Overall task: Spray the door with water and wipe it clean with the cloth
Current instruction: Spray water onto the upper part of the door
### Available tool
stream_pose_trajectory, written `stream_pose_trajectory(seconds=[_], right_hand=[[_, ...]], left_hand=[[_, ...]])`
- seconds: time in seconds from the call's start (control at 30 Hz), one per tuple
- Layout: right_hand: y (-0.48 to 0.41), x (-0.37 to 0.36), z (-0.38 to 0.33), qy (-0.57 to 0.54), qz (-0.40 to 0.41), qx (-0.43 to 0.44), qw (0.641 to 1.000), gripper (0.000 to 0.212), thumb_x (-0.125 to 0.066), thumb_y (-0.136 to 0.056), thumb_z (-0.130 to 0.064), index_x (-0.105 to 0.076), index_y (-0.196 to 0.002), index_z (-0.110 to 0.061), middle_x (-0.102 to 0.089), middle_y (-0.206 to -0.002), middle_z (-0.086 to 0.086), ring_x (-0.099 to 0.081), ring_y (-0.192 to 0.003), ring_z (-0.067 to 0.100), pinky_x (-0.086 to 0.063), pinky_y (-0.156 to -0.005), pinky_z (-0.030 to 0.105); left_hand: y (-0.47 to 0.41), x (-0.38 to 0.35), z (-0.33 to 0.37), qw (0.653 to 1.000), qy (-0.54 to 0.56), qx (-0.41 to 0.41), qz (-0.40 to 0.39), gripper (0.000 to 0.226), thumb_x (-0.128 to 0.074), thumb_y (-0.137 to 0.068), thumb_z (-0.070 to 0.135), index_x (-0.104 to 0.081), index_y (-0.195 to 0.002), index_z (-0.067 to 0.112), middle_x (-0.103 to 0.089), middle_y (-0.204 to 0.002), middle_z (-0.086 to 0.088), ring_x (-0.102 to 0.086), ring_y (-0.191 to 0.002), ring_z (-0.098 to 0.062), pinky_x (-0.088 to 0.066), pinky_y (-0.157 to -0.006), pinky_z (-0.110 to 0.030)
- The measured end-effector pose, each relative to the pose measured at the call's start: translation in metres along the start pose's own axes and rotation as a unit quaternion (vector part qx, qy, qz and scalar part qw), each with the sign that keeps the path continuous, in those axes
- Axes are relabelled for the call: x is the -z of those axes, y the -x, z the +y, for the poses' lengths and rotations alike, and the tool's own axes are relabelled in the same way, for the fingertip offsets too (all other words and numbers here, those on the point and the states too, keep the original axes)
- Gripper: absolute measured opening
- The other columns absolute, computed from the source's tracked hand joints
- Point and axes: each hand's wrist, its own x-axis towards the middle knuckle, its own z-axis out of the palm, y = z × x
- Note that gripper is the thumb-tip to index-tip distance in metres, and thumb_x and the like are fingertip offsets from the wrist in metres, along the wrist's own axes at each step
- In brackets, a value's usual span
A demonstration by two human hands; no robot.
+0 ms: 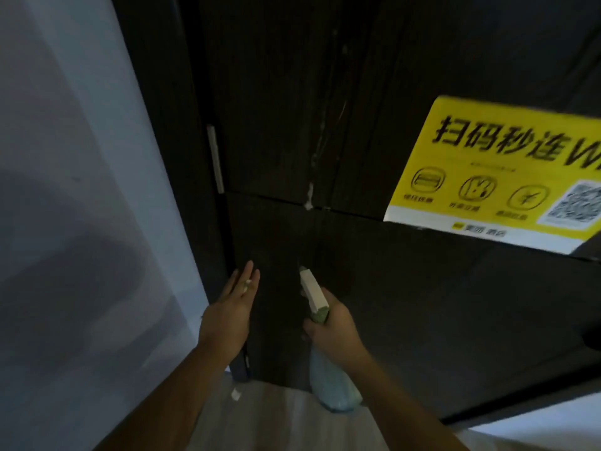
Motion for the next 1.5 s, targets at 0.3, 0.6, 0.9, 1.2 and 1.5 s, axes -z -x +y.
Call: stream_pose_trajectory(seconds=[0.3,0.6,0.9,1.2,1.5], right_hand=[[-0.039,-0.041,0.093,-0.024,0.043,0.050,0.997,0.057,-0.066,-0.081,-0.006,-0.048,-0.126,-0.036,-0.056,-0.114,-0.012,-0.061,-0.104,0.015,-0.057,-0.083,0.043],[-0.023,-0.087,0.204,-0.068,0.083,0.091,0.990,0.063,-0.062,-0.081,0.007,-0.046,-0.104,-0.049,-0.059,-0.105,-0.007,-0.066,-0.084,0.019,-0.059,-0.066,0.029],[-0.009,-0.073,0.123,-0.035,0.148,0.233,0.961,0.045,-0.057,-0.080,0.009,-0.056,-0.116,-0.019,-0.065,-0.087,0.009,-0.066,-0.057,0.012,-0.048,-0.052,0.017],[-0.013,-0.083,0.170,-0.031,0.113,0.109,0.987,0.045,-0.062,-0.082,0.001,-0.052,-0.102,-0.037,-0.062,-0.098,-0.004,-0.067,-0.073,0.013,-0.052,-0.057,0.021],[0.005,-0.072,0.202,-0.044,0.141,0.152,0.977,0.049,-0.059,-0.082,0.007,-0.053,-0.105,-0.036,-0.059,-0.102,-0.003,-0.064,-0.067,0.016,-0.050,-0.056,0.021]], left_hand=[[-0.011,-0.089,-0.019,0.990,-0.023,-0.047,0.128,0.096,-0.072,-0.070,-0.004,-0.023,-0.150,0.019,-0.010,-0.161,-0.002,-0.023,-0.144,-0.020,-0.057,-0.070,-0.023],[0.003,-0.199,-0.045,0.970,-0.033,-0.101,0.216,0.097,-0.068,-0.069,-0.015,-0.025,-0.150,0.016,-0.013,-0.161,-0.004,-0.021,-0.145,-0.020,-0.055,-0.055,-0.024],[-0.004,-0.177,-0.034,0.976,0.004,-0.079,0.203,0.115,-0.056,-0.087,0.001,0.046,-0.131,0.033,0.022,-0.157,0.007,-0.016,-0.146,-0.022,-0.047,-0.100,-0.037],[0.003,-0.165,-0.027,0.991,-0.076,-0.041,0.101,0.110,-0.068,-0.080,0.007,0.014,-0.151,0.022,0.034,-0.153,0.001,0.010,-0.147,-0.019,-0.037,-0.110,-0.039],[0.025,-0.183,-0.015,0.989,-0.056,-0.081,0.109,0.100,-0.057,-0.084,-0.003,0.016,-0.148,0.023,0.035,-0.151,0.003,0.014,-0.146,-0.014,-0.032,-0.112,-0.036]])
